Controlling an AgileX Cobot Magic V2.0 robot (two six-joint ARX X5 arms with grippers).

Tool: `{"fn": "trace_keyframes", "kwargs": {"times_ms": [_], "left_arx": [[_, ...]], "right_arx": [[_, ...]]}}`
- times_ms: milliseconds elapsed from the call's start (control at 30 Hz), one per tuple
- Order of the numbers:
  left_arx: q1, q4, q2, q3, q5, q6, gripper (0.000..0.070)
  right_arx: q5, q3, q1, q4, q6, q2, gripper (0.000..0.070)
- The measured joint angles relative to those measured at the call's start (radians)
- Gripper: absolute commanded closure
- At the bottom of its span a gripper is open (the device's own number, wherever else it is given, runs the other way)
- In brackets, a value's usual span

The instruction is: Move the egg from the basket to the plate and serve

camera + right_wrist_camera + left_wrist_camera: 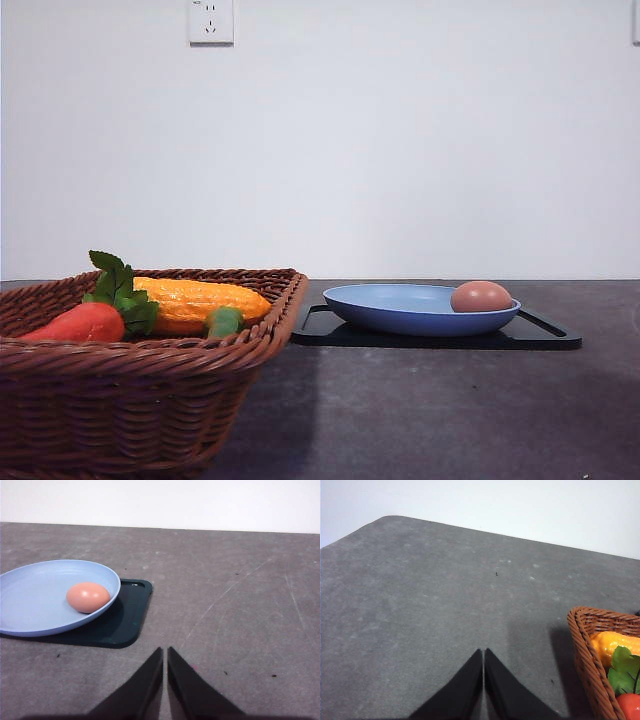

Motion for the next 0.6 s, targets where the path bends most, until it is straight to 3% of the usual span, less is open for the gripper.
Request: {"fn": "trace_keyframes", "kwargs": {"times_ms": [600], "left_arx": [[0.0,0.0,0.0,0.0,0.0,0.0,0.07]], "right_arx": [[0.0,0.0,0.0,0.002,0.003,0.0,0.07]]}}
